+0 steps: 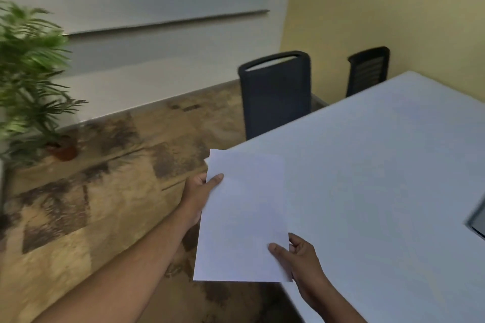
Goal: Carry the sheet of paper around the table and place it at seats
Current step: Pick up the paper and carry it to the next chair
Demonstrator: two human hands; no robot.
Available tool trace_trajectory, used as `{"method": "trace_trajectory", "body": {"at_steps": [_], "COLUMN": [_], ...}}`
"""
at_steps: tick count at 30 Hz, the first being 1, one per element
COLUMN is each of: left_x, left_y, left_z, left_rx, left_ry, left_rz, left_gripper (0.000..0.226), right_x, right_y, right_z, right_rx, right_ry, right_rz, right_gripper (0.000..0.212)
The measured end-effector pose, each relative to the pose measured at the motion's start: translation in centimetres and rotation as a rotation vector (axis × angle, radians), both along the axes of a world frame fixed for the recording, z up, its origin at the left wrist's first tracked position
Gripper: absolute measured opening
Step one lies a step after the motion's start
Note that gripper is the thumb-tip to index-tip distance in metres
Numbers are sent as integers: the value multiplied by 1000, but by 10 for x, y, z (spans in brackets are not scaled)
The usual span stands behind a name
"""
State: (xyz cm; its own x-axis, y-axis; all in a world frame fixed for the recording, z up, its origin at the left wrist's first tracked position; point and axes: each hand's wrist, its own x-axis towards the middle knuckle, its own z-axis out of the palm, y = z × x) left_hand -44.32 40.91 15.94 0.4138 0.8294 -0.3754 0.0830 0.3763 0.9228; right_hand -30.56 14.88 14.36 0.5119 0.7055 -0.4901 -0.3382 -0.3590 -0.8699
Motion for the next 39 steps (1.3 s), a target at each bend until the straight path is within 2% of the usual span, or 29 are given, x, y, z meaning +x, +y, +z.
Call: {"method": "trace_trajectory", "body": {"at_steps": [8, 17, 27, 32, 35, 39], "left_x": [-133, -179, -142, -99, -71, -35], "left_y": [103, 206, 388, 467, 508, 569], "left_z": [37, 47, 59, 74, 80, 80], "left_rx": [84, 134, 210, 226, 225, 213], "left_ry": [-28, -28, 79, 72, 55, 21], "left_rz": [199, 287, 284, 259, 205, 128], "left_gripper": [23, 19, 24, 25, 20, 26], "right_x": [-92, -113, -76, -38, -12, 14], "right_y": [129, 256, 432, 505, 540, 585], "right_z": [42, 32, 22, 32, 40, 45], "right_rx": [39, 35, 102, 123, 118, 139], "right_ry": [-71, -94, -44, -20, -45, -86], "right_rz": [150, 211, 218, 178, 135, 71], "right_gripper": [16, 27, 16, 24, 22, 21]}}
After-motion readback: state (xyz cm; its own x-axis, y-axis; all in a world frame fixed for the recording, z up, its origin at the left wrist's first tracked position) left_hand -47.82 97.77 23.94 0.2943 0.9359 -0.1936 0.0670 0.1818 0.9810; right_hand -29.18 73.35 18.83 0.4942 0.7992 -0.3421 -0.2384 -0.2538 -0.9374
